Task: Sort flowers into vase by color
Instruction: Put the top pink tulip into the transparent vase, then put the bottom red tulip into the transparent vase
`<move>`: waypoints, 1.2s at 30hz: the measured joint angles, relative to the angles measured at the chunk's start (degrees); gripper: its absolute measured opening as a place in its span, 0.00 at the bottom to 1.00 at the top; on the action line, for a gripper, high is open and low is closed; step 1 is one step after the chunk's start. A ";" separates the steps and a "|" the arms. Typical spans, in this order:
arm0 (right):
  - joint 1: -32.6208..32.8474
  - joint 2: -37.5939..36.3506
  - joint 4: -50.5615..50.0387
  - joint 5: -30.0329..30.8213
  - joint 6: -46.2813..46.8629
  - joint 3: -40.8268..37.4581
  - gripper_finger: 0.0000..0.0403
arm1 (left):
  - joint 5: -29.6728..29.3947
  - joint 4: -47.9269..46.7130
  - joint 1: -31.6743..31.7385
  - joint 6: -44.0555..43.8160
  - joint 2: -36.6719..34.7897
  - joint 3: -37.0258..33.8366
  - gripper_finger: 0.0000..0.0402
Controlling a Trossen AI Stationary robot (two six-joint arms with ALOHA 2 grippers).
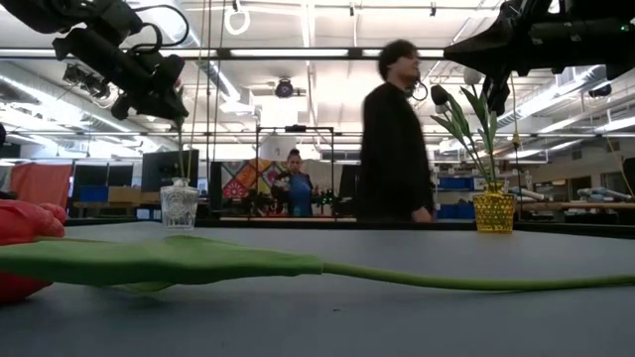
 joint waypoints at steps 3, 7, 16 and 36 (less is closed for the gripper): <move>-0.01 0.00 0.00 0.00 0.00 0.02 0.04 | 0.12 -1.12 -0.02 -1.06 0.00 0.00 0.39; -0.01 0.00 0.00 0.00 -0.01 0.02 0.03 | 0.98 -5.63 -0.02 -0.99 0.02 1.34 0.48; -0.01 0.00 0.00 0.00 0.00 0.02 0.03 | 3.37 -26.70 -0.07 2.38 0.02 12.72 0.56; -0.01 0.00 0.00 0.00 0.00 0.02 0.03 | 2.60 -33.76 -1.85 7.34 1.03 24.60 0.56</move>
